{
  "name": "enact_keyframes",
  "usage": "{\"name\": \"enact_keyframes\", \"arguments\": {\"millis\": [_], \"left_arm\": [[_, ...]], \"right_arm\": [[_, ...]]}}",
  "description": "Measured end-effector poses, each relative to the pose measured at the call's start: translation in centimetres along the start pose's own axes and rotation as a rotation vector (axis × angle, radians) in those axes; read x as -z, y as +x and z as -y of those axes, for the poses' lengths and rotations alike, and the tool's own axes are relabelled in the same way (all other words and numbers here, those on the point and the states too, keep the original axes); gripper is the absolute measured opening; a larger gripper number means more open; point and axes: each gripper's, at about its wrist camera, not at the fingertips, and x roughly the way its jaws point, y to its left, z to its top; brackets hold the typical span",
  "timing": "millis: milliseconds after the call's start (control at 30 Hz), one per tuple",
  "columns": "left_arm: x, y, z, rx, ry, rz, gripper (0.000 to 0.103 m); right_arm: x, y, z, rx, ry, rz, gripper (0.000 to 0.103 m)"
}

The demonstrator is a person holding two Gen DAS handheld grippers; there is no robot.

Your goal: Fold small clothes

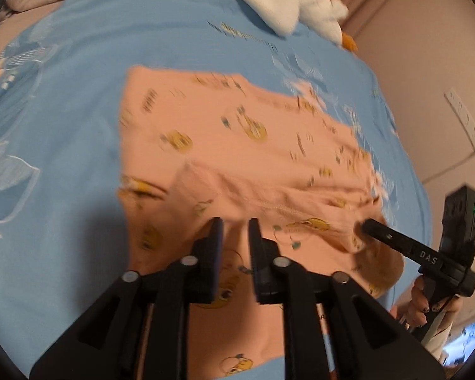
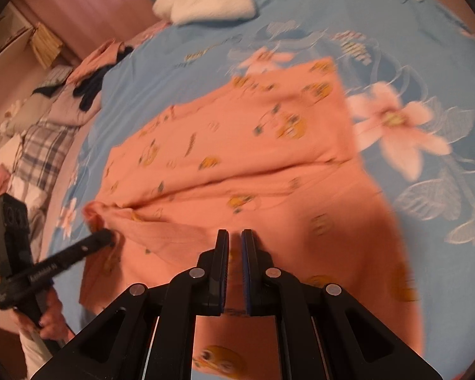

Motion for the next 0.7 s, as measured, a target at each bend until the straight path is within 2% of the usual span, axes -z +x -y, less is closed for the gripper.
{"name": "enact_keyframes", "arguments": {"millis": [33, 67, 100, 167, 267, 333, 500, 567, 667, 700], "left_arm": [[-0.2, -0.5, -0.4, 0.006, -0.017, 0.013, 0.029], [-0.4, -1.1, -0.9, 0.005, -0.025, 0.028, 0.033], [-0.6, -1.6, -1.4, 0.000, -0.032, 0.042, 0.036], [-0.8, -2.2, -2.4, -0.016, -0.043, 0.061, 0.039], [-0.9, -1.9, -3.4, -0.037, -0.058, 0.051, 0.042], [-0.9, -1.3, -3.5, -0.047, -0.049, 0.033, 0.042], [-0.9, -0.2, -3.0, -0.028, 0.012, 0.030, 0.053], [-1.0, 0.3, -3.0, -0.051, 0.019, 0.023, 0.053], [-1.1, 0.9, -3.2, -0.035, 0.005, 0.021, 0.049], [-1.2, 1.0, -3.2, -0.035, 0.003, 0.023, 0.038]], "right_arm": [[-0.2, -0.4, 0.5, 0.016, 0.003, 0.014, 0.023], [-0.3, -1.0, 1.1, 0.038, 0.008, 0.033, 0.033], [-0.4, -1.5, 1.8, 0.054, 0.013, 0.053, 0.048], [-0.7, -2.1, 3.2, 0.069, 0.032, 0.077, 0.049], [-1.1, -1.6, 4.9, 0.074, 0.079, 0.051, 0.049], [-1.4, -1.1, 5.0, 0.081, 0.070, 0.038, 0.049], [-2.3, 0.9, 4.5, 0.109, 0.001, -0.006, 0.049], [-2.4, 1.6, 4.3, 0.120, -0.017, -0.019, 0.049], [-2.4, 1.9, 4.4, 0.120, -0.023, -0.019, 0.049], [-2.3, 1.8, 4.4, 0.124, -0.024, -0.010, 0.043]]}}
